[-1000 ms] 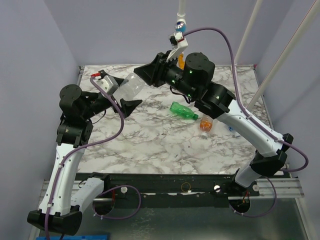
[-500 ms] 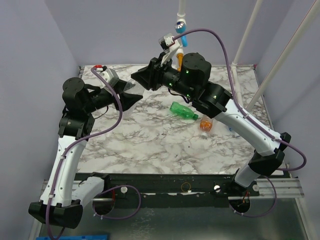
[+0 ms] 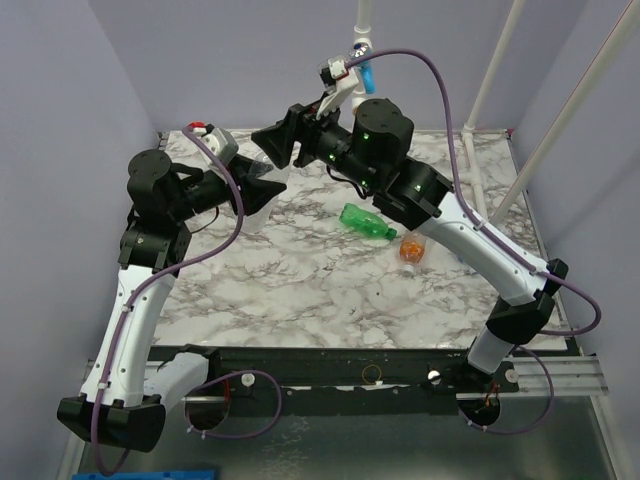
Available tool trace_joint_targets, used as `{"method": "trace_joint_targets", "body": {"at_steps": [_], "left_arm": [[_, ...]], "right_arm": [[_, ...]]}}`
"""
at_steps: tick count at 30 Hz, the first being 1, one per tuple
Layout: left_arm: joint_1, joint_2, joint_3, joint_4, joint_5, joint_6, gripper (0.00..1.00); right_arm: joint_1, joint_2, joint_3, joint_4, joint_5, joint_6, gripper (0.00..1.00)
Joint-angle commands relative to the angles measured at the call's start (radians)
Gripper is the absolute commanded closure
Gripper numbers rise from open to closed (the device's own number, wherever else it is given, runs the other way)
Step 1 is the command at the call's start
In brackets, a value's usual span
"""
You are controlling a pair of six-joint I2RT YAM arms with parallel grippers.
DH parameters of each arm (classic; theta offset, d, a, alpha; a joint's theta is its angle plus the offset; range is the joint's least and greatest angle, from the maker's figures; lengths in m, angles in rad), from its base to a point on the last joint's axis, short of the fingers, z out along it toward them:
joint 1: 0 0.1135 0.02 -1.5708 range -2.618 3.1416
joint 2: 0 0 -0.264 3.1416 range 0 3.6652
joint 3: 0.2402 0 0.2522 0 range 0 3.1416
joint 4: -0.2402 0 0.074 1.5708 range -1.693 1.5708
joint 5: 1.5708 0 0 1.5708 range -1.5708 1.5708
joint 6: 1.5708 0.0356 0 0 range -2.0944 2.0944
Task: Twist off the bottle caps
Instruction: Unscrew the bottle cap from the plastic bottle.
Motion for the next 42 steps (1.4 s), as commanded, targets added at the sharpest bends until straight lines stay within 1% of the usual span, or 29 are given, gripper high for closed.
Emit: {"method": "trace_joint_targets", "body": {"at_steps": [1,4,7,9,11,13,15,16,18,19,22,23,24,26,27,29,30,31,33,35,38,42], "left_arm": [[-0.005,-0.008,-0.005,0.071,-0.078,-0.097,0.75],[-0.006,-0.012,-0.013,0.103,-0.122,-0.122,0.79],[-0.008,-0.013,-0.023,0.117,-0.136,-0.126,0.80],[-0.012,-0.013,-0.028,0.127,-0.146,-0.122,0.80],[-0.014,-0.014,-0.033,0.135,-0.149,-0.117,0.80],[-0.016,-0.014,-0.035,0.137,-0.144,-0.114,0.81],[-0.017,-0.014,-0.039,0.137,-0.138,-0.109,0.81],[-0.019,-0.014,-0.041,0.137,-0.139,-0.107,0.81],[-0.022,-0.014,-0.042,0.140,-0.142,-0.107,0.81],[-0.022,-0.014,-0.041,0.143,-0.143,-0.104,0.81],[-0.024,-0.008,-0.034,0.153,-0.149,-0.111,0.81],[-0.024,-0.005,-0.030,0.155,-0.148,-0.114,0.81],[-0.023,-0.003,-0.026,0.157,-0.146,-0.120,0.81],[-0.023,0.003,-0.014,0.160,-0.125,-0.140,0.81],[-0.024,0.005,-0.004,0.161,-0.108,-0.165,0.78],[-0.023,0.006,0.018,0.162,-0.062,-0.218,0.67],[-0.023,0.007,0.030,0.168,-0.034,-0.244,0.65],[-0.024,0.008,0.039,0.181,0.000,-0.282,0.64],[-0.023,0.018,0.063,0.209,0.078,-0.353,0.65],[-0.023,0.034,0.086,0.246,0.156,-0.440,0.68],[-0.026,0.057,0.106,0.329,0.251,-0.601,0.73],[-0.030,0.074,0.134,0.378,0.322,-0.701,0.80]], "right_arm": [[0.004,-0.006,-0.020,0.075,0.083,0.044,0.43],[0.004,-0.017,-0.048,0.097,0.118,0.052,0.46],[0.004,-0.005,-0.032,0.084,0.136,0.056,0.45],[0.004,0.017,0.002,0.056,0.138,0.062,0.41],[0.004,0.033,0.024,0.040,0.143,0.073,0.42],[0.004,0.030,0.016,0.057,0.143,0.079,0.49],[0.004,0.017,-0.007,0.093,0.137,0.082,0.59],[0.004,0.013,-0.012,0.104,0.133,0.082,0.66],[0.005,0.016,-0.002,0.102,0.124,0.086,0.74],[0.004,0.020,0.010,0.096,0.118,0.088,0.76],[0.004,0.025,0.021,0.080,0.090,0.100,0.78],[0.005,0.026,0.022,0.080,0.081,0.102,0.80],[0.004,0.027,0.024,0.076,0.073,0.105,0.85],[0.003,0.030,0.036,0.066,0.048,0.096,0.98],[0.000,0.030,0.042,0.063,0.012,0.086,1.00],[-0.016,0.018,0.039,0.066,-0.086,0.064,0.99],[-0.035,0.003,0.018,0.085,-0.156,0.058,0.99],[-0.056,-0.014,-0.006,0.114,-0.279,0.055,0.99],[-0.087,-0.063,-0.069,0.188,-0.475,0.050,0.99],[-0.096,-0.107,-0.136,0.280,-0.632,0.031,0.99],[-0.097,-0.136,-0.171,0.347,-0.793,0.022,0.99],[-0.097,-0.139,-0.184,0.410,-0.950,0.049,0.99]]}}
